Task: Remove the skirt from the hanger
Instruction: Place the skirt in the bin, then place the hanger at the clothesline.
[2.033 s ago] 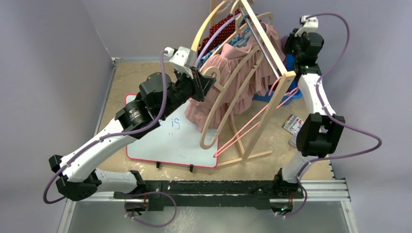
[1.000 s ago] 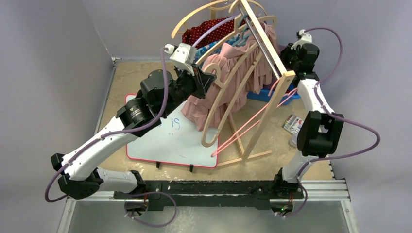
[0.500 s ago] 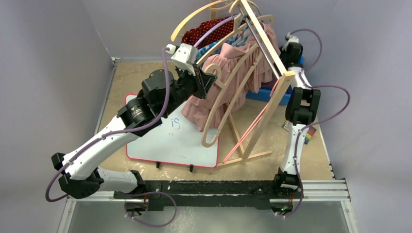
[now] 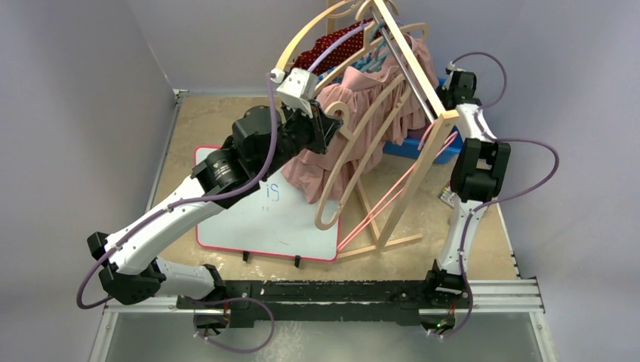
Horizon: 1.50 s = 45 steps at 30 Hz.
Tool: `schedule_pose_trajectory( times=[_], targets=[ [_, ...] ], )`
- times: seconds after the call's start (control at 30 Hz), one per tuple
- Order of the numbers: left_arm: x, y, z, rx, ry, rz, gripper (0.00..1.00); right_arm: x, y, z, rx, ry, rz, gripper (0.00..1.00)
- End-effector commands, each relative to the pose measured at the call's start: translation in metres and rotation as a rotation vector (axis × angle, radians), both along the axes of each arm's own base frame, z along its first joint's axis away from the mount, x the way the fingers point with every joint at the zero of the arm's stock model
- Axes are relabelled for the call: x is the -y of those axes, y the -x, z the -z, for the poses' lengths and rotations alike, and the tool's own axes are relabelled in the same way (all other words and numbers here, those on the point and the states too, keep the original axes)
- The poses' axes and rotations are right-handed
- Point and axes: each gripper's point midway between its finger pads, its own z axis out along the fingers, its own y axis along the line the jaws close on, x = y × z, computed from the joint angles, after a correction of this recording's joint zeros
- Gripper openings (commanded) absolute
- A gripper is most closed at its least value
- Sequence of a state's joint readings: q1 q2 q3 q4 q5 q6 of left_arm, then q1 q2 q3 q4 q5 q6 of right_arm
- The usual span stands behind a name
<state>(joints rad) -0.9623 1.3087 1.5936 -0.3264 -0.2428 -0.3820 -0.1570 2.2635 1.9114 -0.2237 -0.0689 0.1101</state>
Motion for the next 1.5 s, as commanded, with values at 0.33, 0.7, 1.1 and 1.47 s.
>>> schedule_pose_trajectory(
  times=[0.33,0.7,1.1,1.47],
  targets=[
    [0.000,0.004,-0.024,0.042,-0.008,0.033,0.00,0.014,0.071,-0.139,0.137,0.117,-0.009,0.99],
    [0.022,0.017,-0.015,0.005,-0.002,0.158,0.00,-0.058,0.194,-0.199,0.446,-0.245,-0.191,0.99],
    [0.047,0.011,-0.002,0.002,-0.072,0.227,0.00,-0.026,0.243,-0.206,0.420,-0.330,-0.122,0.95],
    [0.059,0.006,0.005,0.085,-0.185,0.290,0.00,-0.023,0.247,-0.238,0.431,-0.244,-0.165,0.94]
  ],
)
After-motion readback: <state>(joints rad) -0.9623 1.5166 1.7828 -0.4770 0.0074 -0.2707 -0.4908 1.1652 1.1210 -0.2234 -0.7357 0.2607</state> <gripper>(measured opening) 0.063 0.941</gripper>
